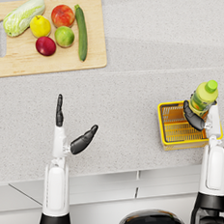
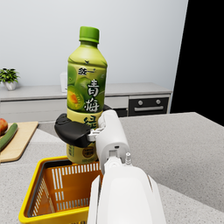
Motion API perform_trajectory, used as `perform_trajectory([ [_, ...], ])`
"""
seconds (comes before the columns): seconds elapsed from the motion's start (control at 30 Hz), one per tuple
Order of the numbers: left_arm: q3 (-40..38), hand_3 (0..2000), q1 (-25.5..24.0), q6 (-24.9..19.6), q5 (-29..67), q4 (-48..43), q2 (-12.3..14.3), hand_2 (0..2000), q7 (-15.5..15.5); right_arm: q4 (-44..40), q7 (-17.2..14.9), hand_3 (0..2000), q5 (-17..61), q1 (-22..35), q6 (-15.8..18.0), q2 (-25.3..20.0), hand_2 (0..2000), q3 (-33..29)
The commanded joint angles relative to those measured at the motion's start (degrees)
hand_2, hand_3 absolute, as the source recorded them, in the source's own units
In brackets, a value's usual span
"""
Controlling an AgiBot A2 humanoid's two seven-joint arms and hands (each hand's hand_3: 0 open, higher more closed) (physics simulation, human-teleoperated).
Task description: Pick up the green tea and place it into the yellow basket
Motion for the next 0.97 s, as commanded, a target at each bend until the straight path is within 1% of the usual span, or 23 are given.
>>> perform_trajectory([
  [0.03, 0.18, 0, 1.76, 0.0, 0.0, 0.93, 0.68, 0, 0.0, -0.61, -0.58, 1020, -0.01, 1.23, 0.09, 0.21, 0, 1.36],
  [0.07, 0.56, 0, 2.42, 0.0, 0.0, 1.75, 1.03, 0, 0.0, -0.15, -0.09, 693, -0.03, 1.25, -0.6, 0.2, 0, 2.2],
  [0.1, 0.95, 0, 4.29, 0.0, 0.0, 3.05, 1.77, 0, 0.0, 1.88, 5.02, 367, -0.03, 1.33, -2.7, 0.18, 0, 3.79],
  [0.13, 0.81, 0, 6.65, 0.0, 0.0, 4.55, 2.61, 0, 0.0, 3.64, 8.68, 40, -0.04, 1.97, -4.21, 0.3, 0, 5.3],
  [0.17, 0.4, 0, 9.56, 0.0, 0.0, 6.31, 3.52, 0, 0.0, 4.97, 11.31, 0, -0.04, 3.24, -5.29, 0.47, 0, 6.0],
  [0.23, -0.84, 0, 14.34, 0.0, 0.0, 8.83, 4.71, 0, 0.0, 5.45, 14.55, 0, -0.03, 7.65, -6.61, 1.27, 0, 5.8],
  [0.3, -2.74, 0, 17.9, 0.0, 0.0, 10.82, 5.04, 0, 0.0, 4.82, 16.21, 0, -0.03, 10.58, -7.29, 1.91, 0, 5.14],
  [0.33, -4.02, 0, 18.68, 0.0, 0.0, 11.96, 5.22, 0, 0.0, 4.24, 16.71, 0, -0.03, 11.55, -7.49, 2.13, 0, 4.75],
  [0.37, -5.28, 0, 18.79, 0.0, 0.0, 13.28, 5.18, 0, 0.0, 3.77, 17.06, 0, -0.03, 11.84, -7.64, 1.88, 0, 3.9],
  [0.43, -7.16, 0, 17.51, 0.0, -0.01, 13.58, 5.12, 0, 0.0, 2.74, 17.5, 0, -0.03, 11.81, -7.82, 1.89, 0, 3.15],
  [0.53, -8.42, 0, 14.21, 0.0, -0.03, 11.67, 5.1, 0, 0.0, 0.0, 17.79, 0, -0.04, 11.75, -7.94, 1.84, 0, 3.63],
  [0.57, -7.07, 0, 14.73, 0.0, -0.04, 12.16, 5.19, 0, 0.0, 1.62, 17.84, 0, -0.05, 10.43, -7.96, 1.7, 0, 3.57],
  [0.7, -8.03, 0, 13.61, 0.0, -0.04, 11.94, 5.27, 0, 0.0, 0.26, 17.93, 0, -0.04, 10.71, -7.99, 1.71, 0, 3.63],
  [0.97, -8.35, 0, 13.28, 0.0, -0.04, 11.86, 5.3, 0, 0.0, -0.19, 17.96, 0, -0.04, 10.79, -8.01, 1.71, 0, 3.65],
])
